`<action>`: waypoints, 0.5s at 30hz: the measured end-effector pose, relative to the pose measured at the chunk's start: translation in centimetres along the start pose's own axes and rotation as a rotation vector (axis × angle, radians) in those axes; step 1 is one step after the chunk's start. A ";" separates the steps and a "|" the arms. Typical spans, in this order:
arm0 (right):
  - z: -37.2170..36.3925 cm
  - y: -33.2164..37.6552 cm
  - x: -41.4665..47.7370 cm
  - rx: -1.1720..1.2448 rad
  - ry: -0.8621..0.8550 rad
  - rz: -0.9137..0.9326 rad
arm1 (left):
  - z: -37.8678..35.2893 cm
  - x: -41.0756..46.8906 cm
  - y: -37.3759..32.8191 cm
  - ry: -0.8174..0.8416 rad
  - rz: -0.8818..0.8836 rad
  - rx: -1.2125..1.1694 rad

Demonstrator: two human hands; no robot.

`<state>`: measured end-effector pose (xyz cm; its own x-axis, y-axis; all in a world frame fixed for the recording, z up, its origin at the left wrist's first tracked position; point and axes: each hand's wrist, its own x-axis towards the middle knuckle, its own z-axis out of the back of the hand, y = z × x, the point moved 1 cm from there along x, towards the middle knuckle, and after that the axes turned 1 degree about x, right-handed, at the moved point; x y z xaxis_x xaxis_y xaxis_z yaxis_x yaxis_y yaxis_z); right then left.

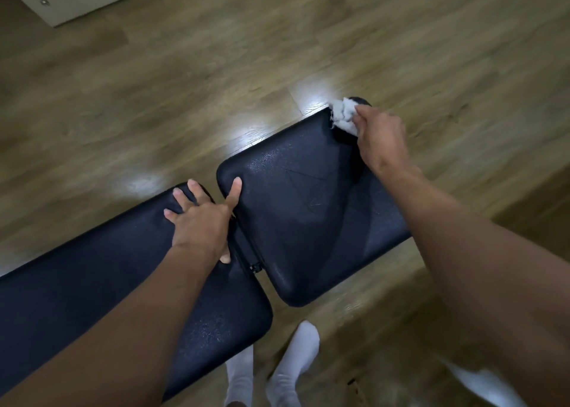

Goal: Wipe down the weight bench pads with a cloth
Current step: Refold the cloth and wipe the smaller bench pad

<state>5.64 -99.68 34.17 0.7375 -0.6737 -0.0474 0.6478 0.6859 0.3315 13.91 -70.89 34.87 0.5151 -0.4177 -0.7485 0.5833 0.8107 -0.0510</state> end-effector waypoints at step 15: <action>2.5 -5.1 -11.0 0.011 0.164 0.030 | 0.1 -0.1 -0.1 0.020 0.014 0.009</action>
<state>-6.27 -96.43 35.35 0.7785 -0.5981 -0.1902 0.6234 0.7016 0.3452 13.89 -70.95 34.98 0.5107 -0.3983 -0.7619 0.5817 0.8127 -0.0349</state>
